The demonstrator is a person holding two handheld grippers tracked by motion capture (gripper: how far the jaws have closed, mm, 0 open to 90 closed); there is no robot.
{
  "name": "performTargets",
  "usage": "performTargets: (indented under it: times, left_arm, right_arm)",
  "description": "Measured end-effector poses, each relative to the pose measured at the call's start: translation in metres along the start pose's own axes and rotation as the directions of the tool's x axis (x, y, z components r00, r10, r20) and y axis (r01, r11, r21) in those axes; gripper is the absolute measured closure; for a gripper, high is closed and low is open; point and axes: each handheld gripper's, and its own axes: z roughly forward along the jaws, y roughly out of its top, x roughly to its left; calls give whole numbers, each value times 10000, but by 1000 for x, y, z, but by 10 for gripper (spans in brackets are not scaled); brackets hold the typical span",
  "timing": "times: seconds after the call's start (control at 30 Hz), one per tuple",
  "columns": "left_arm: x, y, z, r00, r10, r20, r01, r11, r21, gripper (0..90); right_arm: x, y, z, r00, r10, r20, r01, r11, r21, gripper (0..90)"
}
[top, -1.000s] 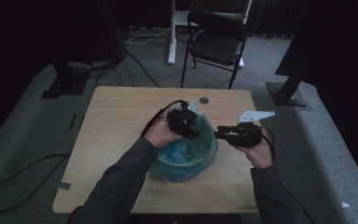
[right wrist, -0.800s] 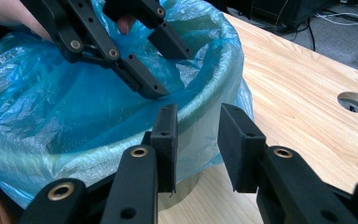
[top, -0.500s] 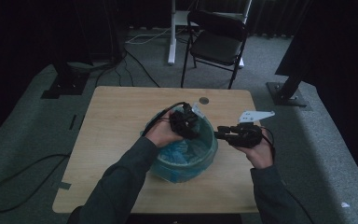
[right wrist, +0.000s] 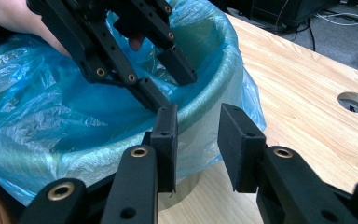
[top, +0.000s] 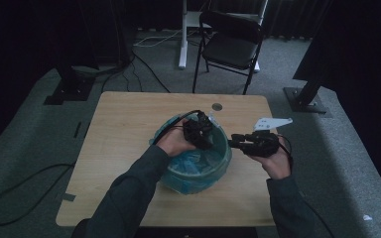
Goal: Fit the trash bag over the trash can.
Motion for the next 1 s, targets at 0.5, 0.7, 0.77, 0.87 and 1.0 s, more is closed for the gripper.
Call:
performTargets:
  times: [0.5, 0.7, 0.77, 0.87, 1.0]
  left_arm:
    - [-2, 4, 10, 9998, 151, 98, -155, 9988, 462, 543]
    - [-3, 4, 6, 9998, 174, 6, -174, 9995, 251, 542]
    - [-3, 4, 2, 9999, 121, 56, -121, 9999, 25, 542]
    - [-3, 4, -6, 10000, 98, 11, -97, 9995, -315, 543]
    - [-2, 2, -17, 9999, 77, -89, -82, 9983, -574, 542]
  right_arm:
    - [1, 0, -1, 10000, -84, -26, 84, 10000, -7, 676]
    - [1, 0, -1, 9999, -93, -38, 93, 10000, -2, 676]
    - [1, 0, -1, 9999, -96, -52, 96, 10000, -4, 674]
    - [0, -1, -1, 9999, -94, -59, 94, 10000, -9, 673]
    - [0, -1, -1, 9999, -94, -66, 94, 10000, -8, 672]
